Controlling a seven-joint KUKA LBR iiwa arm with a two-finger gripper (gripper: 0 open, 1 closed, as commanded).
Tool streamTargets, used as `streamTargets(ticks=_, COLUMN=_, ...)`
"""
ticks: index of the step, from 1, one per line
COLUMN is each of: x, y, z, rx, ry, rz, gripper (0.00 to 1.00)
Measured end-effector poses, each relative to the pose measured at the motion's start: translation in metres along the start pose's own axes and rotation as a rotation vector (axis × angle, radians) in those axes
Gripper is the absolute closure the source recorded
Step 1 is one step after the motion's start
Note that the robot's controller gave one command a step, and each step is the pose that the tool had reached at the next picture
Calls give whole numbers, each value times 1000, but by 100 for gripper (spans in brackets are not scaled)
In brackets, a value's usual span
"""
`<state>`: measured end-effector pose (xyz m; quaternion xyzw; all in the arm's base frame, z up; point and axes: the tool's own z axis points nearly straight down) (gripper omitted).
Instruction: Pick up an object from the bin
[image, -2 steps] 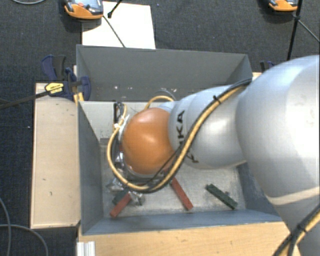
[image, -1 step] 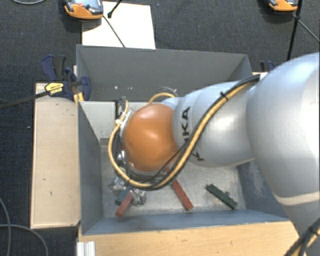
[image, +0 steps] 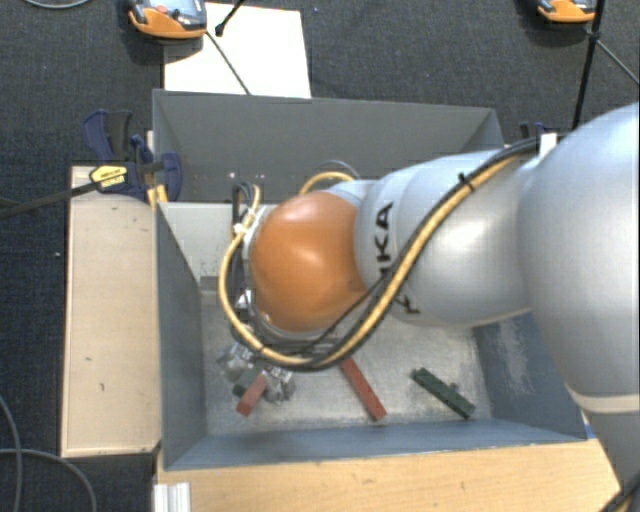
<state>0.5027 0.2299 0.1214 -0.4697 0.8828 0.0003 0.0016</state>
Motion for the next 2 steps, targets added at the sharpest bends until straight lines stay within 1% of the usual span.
streamTargets(ticks=2, x=-1, y=0, z=-13, rx=1, ry=-2, rz=3, gripper=100)
